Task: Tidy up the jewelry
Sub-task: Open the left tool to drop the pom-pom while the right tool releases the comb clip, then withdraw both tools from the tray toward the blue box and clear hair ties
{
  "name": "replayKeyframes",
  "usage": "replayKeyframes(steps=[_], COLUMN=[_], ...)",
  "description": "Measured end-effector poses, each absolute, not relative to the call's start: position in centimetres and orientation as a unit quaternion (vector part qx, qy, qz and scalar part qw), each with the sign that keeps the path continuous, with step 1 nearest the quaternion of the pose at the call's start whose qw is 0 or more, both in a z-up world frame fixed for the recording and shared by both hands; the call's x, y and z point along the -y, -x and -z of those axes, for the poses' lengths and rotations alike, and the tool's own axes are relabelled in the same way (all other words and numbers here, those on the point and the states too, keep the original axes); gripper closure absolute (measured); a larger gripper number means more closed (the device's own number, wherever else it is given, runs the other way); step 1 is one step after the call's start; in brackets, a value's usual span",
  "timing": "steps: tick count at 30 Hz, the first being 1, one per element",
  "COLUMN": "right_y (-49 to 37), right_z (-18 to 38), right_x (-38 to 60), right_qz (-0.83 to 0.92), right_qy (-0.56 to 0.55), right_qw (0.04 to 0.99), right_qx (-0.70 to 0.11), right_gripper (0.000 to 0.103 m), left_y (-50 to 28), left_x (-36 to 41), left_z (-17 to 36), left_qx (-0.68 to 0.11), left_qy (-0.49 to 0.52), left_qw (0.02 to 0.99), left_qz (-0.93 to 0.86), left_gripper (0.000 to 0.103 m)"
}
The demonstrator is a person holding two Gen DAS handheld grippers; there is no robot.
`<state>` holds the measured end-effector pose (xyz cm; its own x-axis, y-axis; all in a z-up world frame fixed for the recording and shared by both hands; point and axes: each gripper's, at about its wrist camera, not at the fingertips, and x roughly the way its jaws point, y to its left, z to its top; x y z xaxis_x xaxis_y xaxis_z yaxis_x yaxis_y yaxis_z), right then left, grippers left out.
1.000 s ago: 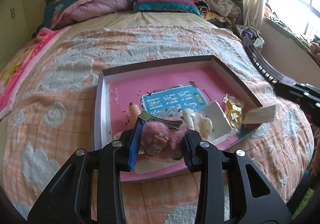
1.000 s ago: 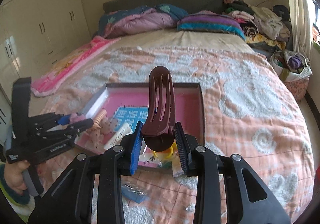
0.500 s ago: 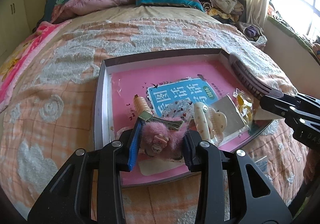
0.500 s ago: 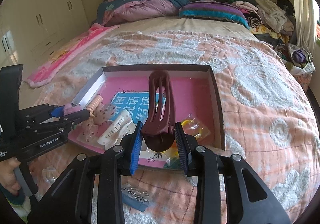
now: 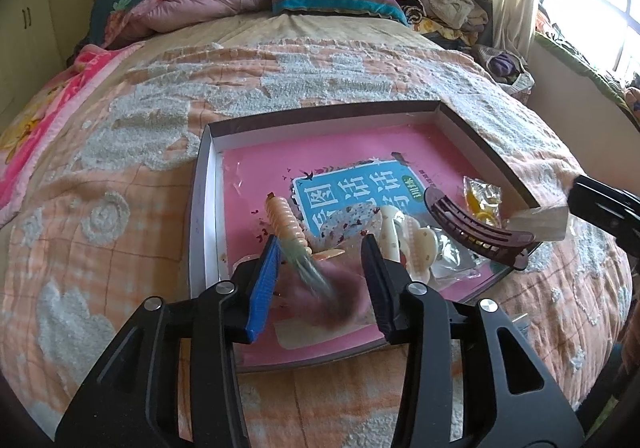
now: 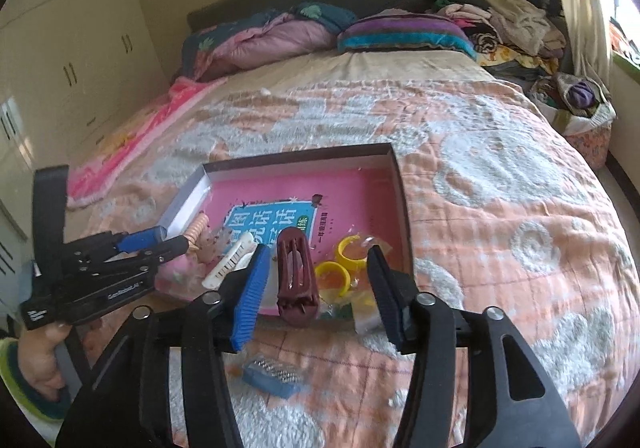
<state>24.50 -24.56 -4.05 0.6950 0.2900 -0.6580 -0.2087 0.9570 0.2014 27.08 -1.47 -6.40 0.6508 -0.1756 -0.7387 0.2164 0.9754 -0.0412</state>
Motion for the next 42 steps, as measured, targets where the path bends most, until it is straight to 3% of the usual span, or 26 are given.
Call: replayKeyframes(steps=[1, 5, 8, 11, 14, 19, 23, 42], right_y=[-24.1, -22.3, -20.7, -19.6, -18.2, -14.7, -11.3, -5.3], right_z=[3.8, 2.8, 1.7, 0.7, -0.5, -3.1, -4.8, -5.4], right_x=[24.9, 25.6, 26.1, 26.4, 26.9, 28.3, 29.9, 31.5], right_qz=[-0.133, -0.127, -0.126, -0.128, -0.122, -0.097, -0.084, -0.097], right_qy=[-0.059, -0.067, -0.072, -0.078, -0.083, -0.076, -0.074, -0.07], right_qw=[0.92, 0.926, 0.932, 0.934, 0.937, 0.946, 0.954, 0.961], right_qx=[-0.363, -0.349, -0.333, -0.323, -0.315, -0.301, -0.277, -0.249], right_gripper=[0.048, 0.035, 0.025, 0.022, 0.014, 0.012, 0.004, 0.004], left_y=[-26.9, -26.2, -25.5, -24.9, -23.8, -21.7, -19.5, -12.5], left_x=[1.6, 1.7, 1.8, 1.8, 1.7, 1.2, 1.6, 0.6], left_z=[6.2, 5.2, 4.2, 3.2, 2.0, 0.3, -0.9, -2.4], left_qx=[-0.402, -0.395, -0.387, -0.381, -0.368, -0.35, -0.334, -0.325], left_qy=[-0.025, -0.022, -0.022, -0.02, -0.018, 0.007, 0.003, -0.025], left_qw=[0.909, 0.912, 0.916, 0.919, 0.924, 0.931, 0.938, 0.942], left_qz=[0.107, 0.105, 0.103, 0.102, 0.102, 0.098, 0.092, 0.078], left_gripper=[0.059, 0.057, 0.047, 0.046, 0.032, 0.012, 0.01, 0.01])
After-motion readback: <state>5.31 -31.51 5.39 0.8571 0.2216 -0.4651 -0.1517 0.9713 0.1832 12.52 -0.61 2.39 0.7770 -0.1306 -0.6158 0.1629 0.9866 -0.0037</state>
